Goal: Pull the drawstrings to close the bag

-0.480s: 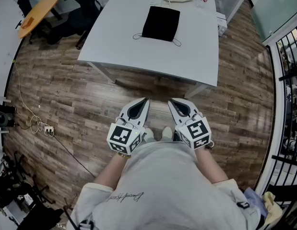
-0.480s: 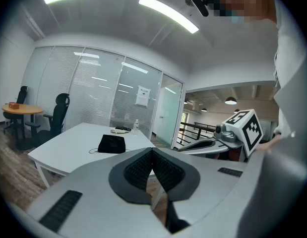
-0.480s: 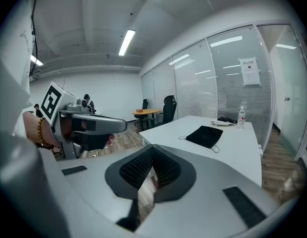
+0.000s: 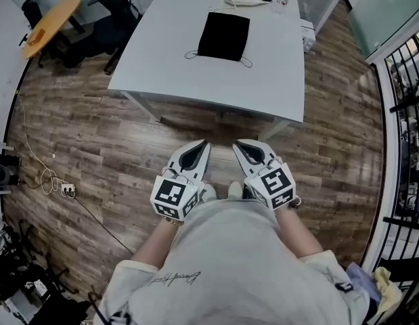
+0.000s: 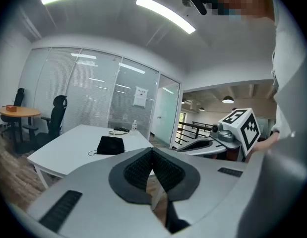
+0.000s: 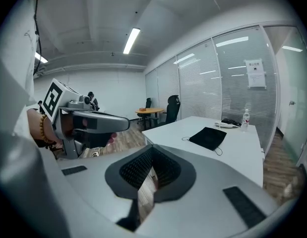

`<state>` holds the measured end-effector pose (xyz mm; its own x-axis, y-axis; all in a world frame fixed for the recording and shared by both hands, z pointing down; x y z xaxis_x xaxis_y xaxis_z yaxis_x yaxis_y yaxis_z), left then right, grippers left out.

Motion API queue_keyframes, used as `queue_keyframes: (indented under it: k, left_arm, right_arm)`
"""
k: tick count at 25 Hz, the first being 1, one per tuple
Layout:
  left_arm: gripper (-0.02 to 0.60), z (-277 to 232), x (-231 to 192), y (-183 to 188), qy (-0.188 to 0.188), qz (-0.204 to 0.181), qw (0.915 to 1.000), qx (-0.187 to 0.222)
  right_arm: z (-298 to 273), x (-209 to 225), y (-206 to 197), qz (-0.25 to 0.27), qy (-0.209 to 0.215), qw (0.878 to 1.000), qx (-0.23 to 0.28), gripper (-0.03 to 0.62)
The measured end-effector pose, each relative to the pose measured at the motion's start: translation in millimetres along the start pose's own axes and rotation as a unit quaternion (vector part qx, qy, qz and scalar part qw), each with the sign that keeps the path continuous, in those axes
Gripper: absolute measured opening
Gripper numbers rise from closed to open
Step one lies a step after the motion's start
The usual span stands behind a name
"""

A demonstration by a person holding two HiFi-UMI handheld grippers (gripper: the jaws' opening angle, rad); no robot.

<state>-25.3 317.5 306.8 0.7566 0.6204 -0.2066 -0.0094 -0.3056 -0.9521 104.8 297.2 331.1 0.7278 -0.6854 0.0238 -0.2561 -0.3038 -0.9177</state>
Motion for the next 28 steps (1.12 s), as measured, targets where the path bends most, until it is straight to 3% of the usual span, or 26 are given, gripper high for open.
queue_keyframes:
  k: [5, 19, 28]
  left_arm:
    - [0.011, 5.4, -6.5, -0.8, -0.001, 0.002, 1.0000, -0.001]
    - [0.011, 28.9, -32.6, -0.4, -0.018, -0.006, 0.9998, 0.007]
    - [0.011, 41.0, -45.0, -2.2, -0.028, -0.004, 0.9996, 0.011]
  right_arm:
    - [-1.3, -1.2, -1.4, -0.045, -0.004, 0.999, 0.007, 0.023]
    - [-16.1, -36.8, 9.3, -0.017, -0.003, 1.000, 0.024, 0.023]
    - [-21.5, -51.9, 8.2, -0.034, -0.005, 0.999, 0.023, 0.023]
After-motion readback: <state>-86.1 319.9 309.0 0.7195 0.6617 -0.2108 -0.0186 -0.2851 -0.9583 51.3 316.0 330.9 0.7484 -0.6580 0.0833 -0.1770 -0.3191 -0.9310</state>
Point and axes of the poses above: the fingertips, and each gripper's own axes: z backward along the fingers, x to its right, y out of its top, the point moved 5 cm from there along z, backward along the fingers, and after that the axes turned 9 degrees about -y, right-handed, at the moved point
